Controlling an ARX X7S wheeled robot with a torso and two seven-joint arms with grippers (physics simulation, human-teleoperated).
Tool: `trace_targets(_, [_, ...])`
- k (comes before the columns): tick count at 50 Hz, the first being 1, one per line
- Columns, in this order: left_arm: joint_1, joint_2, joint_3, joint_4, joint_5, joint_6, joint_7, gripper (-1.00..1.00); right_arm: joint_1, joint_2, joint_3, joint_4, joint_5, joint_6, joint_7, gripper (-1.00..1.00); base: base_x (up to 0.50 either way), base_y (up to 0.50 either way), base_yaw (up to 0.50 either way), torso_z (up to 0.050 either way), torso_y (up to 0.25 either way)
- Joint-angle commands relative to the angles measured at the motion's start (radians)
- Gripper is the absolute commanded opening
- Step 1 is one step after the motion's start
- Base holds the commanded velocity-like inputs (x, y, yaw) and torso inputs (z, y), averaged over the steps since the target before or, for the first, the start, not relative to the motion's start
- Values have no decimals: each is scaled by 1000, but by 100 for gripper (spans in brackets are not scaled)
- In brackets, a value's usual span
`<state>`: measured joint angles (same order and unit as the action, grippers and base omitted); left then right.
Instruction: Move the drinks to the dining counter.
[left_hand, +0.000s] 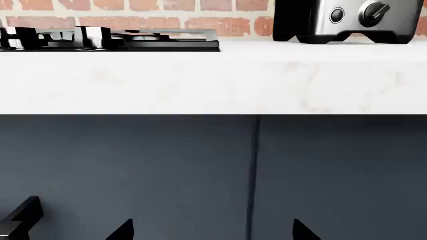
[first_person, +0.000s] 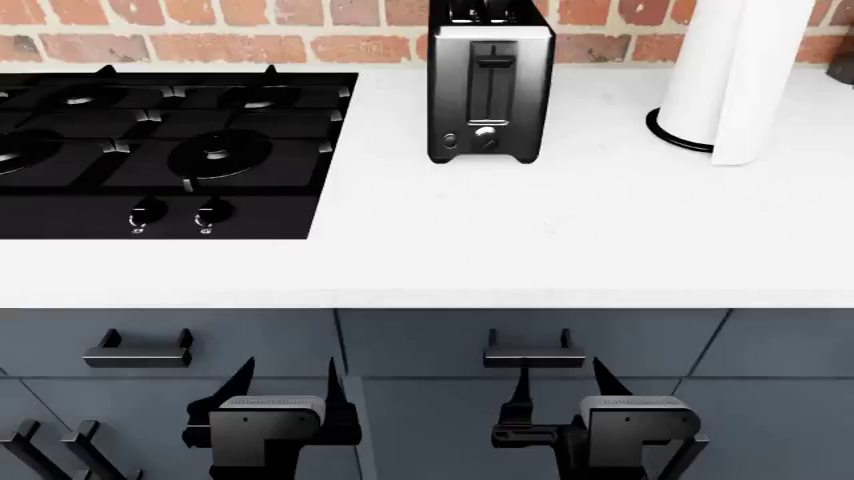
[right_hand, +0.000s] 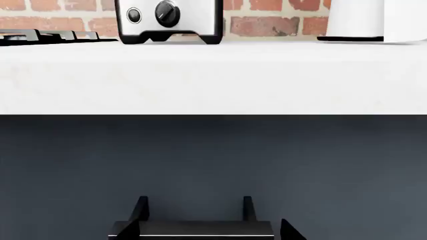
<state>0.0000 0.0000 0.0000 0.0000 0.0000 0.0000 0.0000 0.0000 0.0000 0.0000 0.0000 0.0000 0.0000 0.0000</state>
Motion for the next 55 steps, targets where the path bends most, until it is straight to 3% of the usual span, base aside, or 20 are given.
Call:
trace_targets(1, [2, -17, 24, 4, -8, -2, -17, 100, -4, 19, -28, 0, -22, -9, 36, 100, 0, 0, 0, 0, 0])
trace_targets(16, [-10, -56, 64, -6, -34, -21, -63, 100, 3, 47, -51, 6, 52, -16, 91, 100, -143, -61, 0, 0, 0])
trace_targets(30, [-12, -75, 89, -20, -47, -8, -88, 100, 8, 63, -64, 17, 116, -9, 103, 100, -414, -428, 0, 0, 0])
trace_targets(55, [-6, -103, 121, -6, -79, -11, -117, 100, 6, 81, -70, -3, 202, 22, 140, 100, -26, -500, 0, 0, 0])
